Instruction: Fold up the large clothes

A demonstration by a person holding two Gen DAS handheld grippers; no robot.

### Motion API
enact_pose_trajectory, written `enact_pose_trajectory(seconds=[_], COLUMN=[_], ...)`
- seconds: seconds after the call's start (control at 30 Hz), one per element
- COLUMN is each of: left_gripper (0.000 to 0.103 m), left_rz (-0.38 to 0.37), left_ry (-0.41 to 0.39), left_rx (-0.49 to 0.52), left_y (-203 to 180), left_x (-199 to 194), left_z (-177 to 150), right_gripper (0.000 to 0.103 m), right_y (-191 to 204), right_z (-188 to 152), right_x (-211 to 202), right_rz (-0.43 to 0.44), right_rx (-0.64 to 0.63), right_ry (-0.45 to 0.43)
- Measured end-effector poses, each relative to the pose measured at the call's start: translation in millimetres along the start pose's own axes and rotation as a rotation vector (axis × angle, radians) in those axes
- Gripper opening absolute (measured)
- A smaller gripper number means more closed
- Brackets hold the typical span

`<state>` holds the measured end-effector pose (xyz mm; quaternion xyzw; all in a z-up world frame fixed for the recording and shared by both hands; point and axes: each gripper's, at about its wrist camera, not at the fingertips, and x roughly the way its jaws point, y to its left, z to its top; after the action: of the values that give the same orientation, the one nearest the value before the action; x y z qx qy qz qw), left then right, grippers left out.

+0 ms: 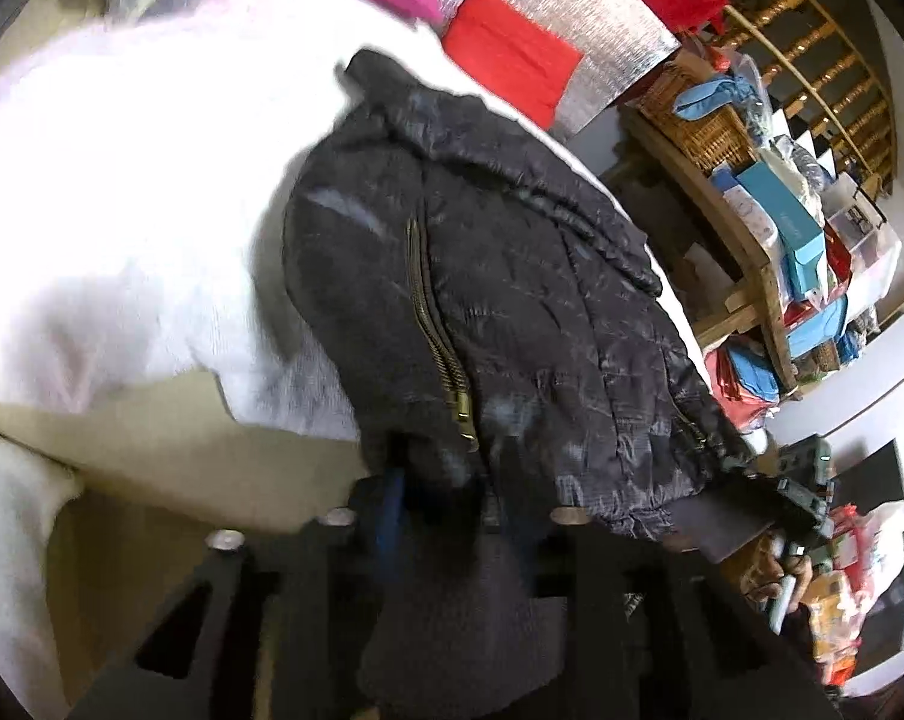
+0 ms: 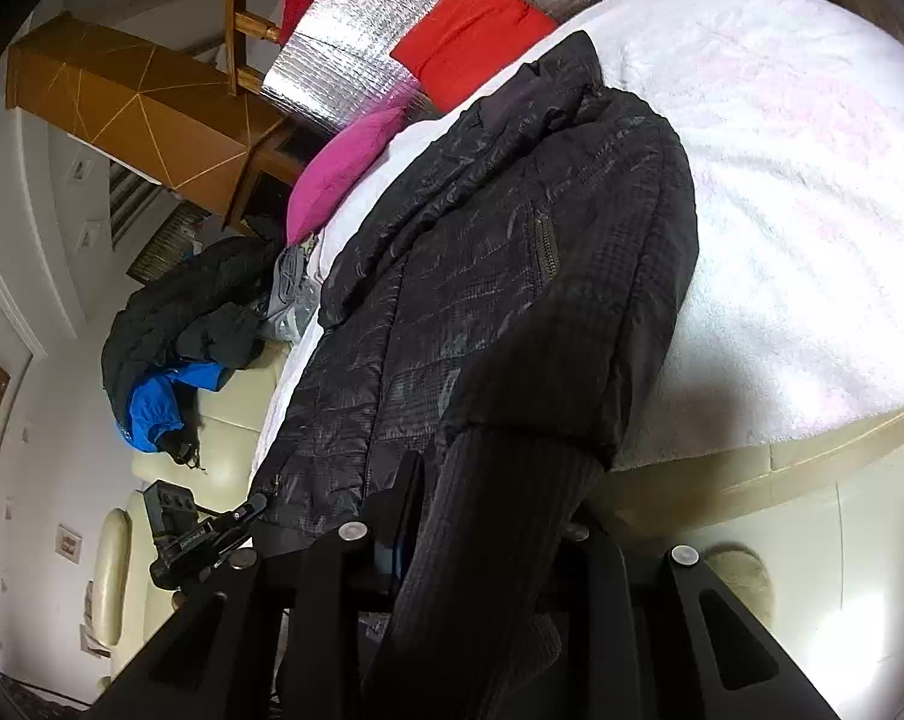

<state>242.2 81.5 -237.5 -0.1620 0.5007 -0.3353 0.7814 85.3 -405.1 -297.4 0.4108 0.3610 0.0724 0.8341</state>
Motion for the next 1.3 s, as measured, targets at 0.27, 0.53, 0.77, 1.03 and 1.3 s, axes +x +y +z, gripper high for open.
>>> enact_pose_trajectory(seconds=[0.27, 0.53, 0.77, 1.03, 1.3], left_gripper=[0.018, 0.017, 0.017, 0.016, 0.016], left_rz=[0.053, 0.056, 0.058, 0.093, 0.191], left_ry=[0.023, -0.123, -0.179, -0.252, -0.284], left_rx=[0.010, 0.110, 0.181, 0.185, 0.150], left_y=[-8, -45, -70, -82, -95], left_x=[10, -34, -49, -45, 4], left_z=[4, 32, 74, 168, 295], right_gripper=[0.030, 0.022, 0.021, 0.021, 0.021], right_y=[-1, 50, 76, 111, 139], right_z=[8, 42, 79, 166, 291], right_x=[15, -7, -19, -20, 23], right_rz=[-0.052, -0.012, 0.017, 0.029, 0.012], right_rx=[-0.031, -0.131, -0.170, -0.200, -0.202], right_ry=[0.086, 0.016, -0.082, -0.211, -0.313])
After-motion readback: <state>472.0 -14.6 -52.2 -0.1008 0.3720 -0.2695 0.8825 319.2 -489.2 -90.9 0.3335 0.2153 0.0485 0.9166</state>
